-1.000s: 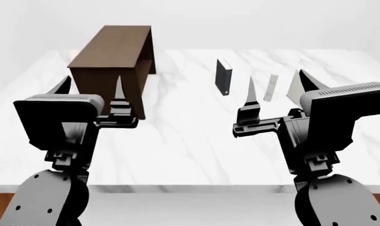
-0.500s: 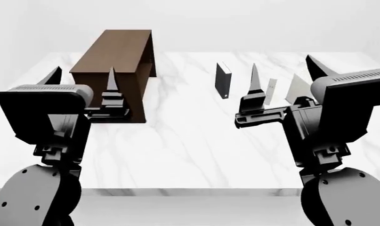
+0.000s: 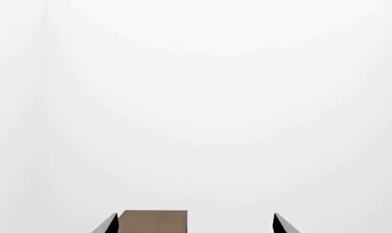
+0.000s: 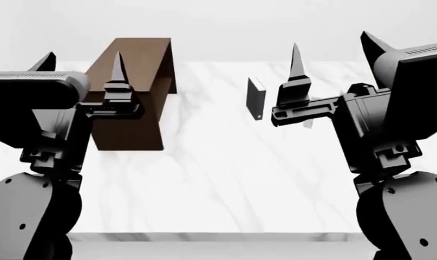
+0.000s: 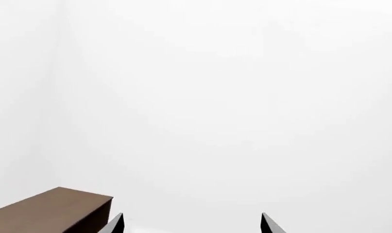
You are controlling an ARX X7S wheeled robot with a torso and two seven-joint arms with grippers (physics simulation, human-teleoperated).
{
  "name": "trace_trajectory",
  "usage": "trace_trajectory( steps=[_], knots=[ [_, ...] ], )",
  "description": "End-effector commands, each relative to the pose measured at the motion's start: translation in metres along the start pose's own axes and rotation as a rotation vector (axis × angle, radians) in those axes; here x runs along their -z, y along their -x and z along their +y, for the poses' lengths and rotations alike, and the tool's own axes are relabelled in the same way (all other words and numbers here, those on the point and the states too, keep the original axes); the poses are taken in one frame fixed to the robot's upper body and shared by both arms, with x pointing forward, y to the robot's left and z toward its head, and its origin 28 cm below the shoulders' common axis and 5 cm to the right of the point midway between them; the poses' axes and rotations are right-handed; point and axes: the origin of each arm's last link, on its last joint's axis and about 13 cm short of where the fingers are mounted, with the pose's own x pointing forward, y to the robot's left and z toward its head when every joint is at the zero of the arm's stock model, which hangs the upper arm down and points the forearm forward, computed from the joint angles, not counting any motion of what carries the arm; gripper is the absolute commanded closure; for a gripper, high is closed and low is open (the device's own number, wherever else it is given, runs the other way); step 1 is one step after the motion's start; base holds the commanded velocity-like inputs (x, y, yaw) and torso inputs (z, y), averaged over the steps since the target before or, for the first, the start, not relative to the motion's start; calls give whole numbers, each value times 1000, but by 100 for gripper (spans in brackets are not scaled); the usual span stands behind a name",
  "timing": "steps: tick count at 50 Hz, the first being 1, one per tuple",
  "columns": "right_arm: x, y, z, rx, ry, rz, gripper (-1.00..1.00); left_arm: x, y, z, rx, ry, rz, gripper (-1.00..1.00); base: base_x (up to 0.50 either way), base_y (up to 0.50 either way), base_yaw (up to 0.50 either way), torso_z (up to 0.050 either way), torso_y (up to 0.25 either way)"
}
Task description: Pick up the book on the right and place it under the cabinet shelf.
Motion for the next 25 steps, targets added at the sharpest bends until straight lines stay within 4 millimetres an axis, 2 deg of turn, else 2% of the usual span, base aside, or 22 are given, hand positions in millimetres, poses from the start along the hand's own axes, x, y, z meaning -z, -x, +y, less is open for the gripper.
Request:
trace_trajectory(
  steps=[1, 25],
  knots=[
    [-4, -1, 0, -3, 4, -5, -100, -3, -2, 0, 0, 1, -14, -100, 203, -188, 0, 0, 0],
    [-6, -1, 0, -15, 11, -9, -100, -4, -3, -2, 10, -2, -12, -100, 212, -250, 0, 0, 0]
  ],
)
